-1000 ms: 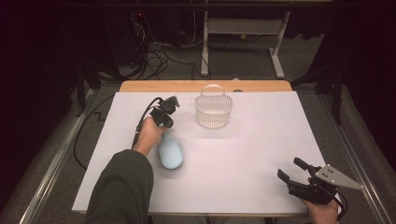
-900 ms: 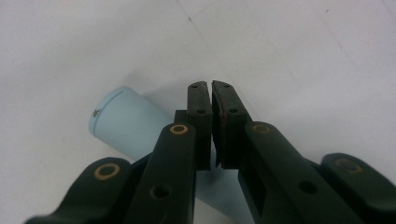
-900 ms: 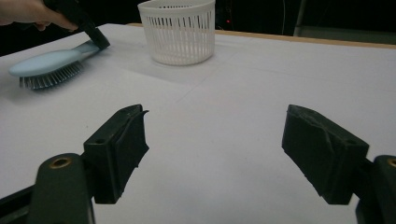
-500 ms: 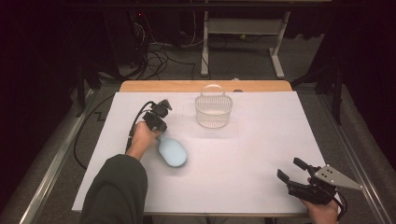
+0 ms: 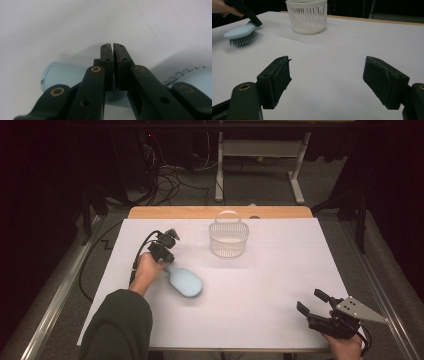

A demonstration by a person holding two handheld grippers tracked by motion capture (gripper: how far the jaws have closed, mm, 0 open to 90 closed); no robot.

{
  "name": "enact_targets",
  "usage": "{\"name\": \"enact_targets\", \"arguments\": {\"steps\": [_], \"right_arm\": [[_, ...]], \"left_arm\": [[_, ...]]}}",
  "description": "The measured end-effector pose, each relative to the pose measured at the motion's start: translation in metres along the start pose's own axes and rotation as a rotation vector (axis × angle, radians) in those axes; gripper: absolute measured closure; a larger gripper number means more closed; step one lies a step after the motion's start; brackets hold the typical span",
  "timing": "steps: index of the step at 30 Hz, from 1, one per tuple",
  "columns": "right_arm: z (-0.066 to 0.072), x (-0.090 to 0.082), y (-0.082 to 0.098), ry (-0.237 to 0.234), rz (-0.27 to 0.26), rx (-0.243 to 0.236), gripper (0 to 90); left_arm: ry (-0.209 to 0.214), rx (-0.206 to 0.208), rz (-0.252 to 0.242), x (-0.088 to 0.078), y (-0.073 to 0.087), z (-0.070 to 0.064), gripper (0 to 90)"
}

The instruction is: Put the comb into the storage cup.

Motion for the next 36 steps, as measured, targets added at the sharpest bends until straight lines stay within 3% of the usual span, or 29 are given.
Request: {"name": "enact_targets", "arguments": {"steps": [16,36], "right_arm": [[0.001,-0.001,0.000,0.003,-0.003,-0.008,22.6],[0.000,-0.001,0.000,0.005,0.001,-0.010,22.6]], "left_arm": [[0.004,-0.003,-0.015,-0.003,0.015,0.002,85.2],[0.057,-0.018,-0.022,0.003,0.033,-0.001,88.3]]}}
Point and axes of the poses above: each handheld gripper's, and its own axes: x roughly forward along the jaws, y roughly out of its underside, z roughly to its left, the point moved 9 cm from there along x, roughly forward along the jaws, and after that the axes turned 14 degrees about z, right-handed, at the moved point
